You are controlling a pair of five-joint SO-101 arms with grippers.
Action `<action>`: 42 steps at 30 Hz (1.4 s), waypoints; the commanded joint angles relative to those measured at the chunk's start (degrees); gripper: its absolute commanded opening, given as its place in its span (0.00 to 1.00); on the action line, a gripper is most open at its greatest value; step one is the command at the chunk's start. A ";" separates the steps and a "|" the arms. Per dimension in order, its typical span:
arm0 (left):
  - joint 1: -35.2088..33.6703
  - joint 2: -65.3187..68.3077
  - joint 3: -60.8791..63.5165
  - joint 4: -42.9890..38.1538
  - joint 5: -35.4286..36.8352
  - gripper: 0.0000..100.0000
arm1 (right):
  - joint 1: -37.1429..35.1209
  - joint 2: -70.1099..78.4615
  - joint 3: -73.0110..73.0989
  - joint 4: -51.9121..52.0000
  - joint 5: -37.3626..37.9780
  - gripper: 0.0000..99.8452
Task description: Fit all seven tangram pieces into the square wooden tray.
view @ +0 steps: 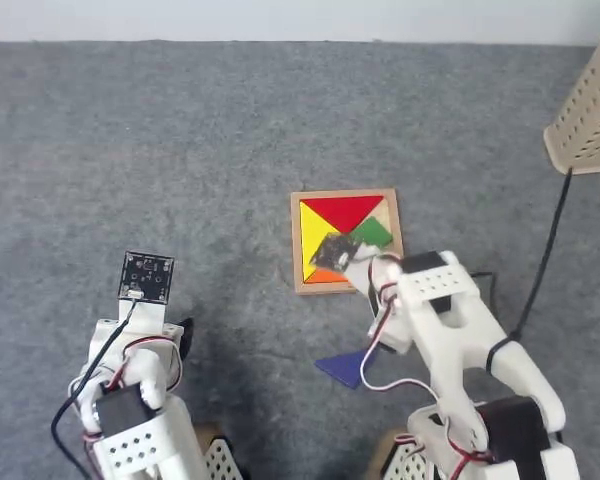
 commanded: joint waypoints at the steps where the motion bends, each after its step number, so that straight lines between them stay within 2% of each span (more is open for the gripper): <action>1: -0.35 -0.88 -0.48 0.26 -0.62 0.28 | 2.95 -2.42 -12.31 7.52 -11.08 0.01; 5: -0.35 -0.88 -0.48 0.26 -0.62 0.28 | 3.47 -1.80 -23.30 11.65 -21.10 0.01; 9: -0.35 -0.88 -0.48 0.26 -0.62 0.28 | 2.42 -1.71 -29.89 12.09 -26.90 0.01; 16: -0.35 -0.88 -0.48 0.26 -0.62 0.28 | 1.10 -1.36 -38.59 11.56 -31.56 0.01; 20: -0.35 -0.88 -0.48 0.26 -0.62 0.28 | 1.10 4.88 -48.53 12.09 -35.16 0.01; 31: -0.35 -0.88 -0.48 0.26 -0.62 0.28 | 0.40 36.62 -71.91 16.13 -37.80 0.01; 39: -0.35 -0.88 -0.48 0.26 -0.62 0.28 | 0.84 44.88 -78.51 19.65 -38.42 0.01; 42: -0.35 -0.88 -0.48 0.26 -0.62 0.28 | 1.01 45.93 -78.59 19.47 -38.33 0.05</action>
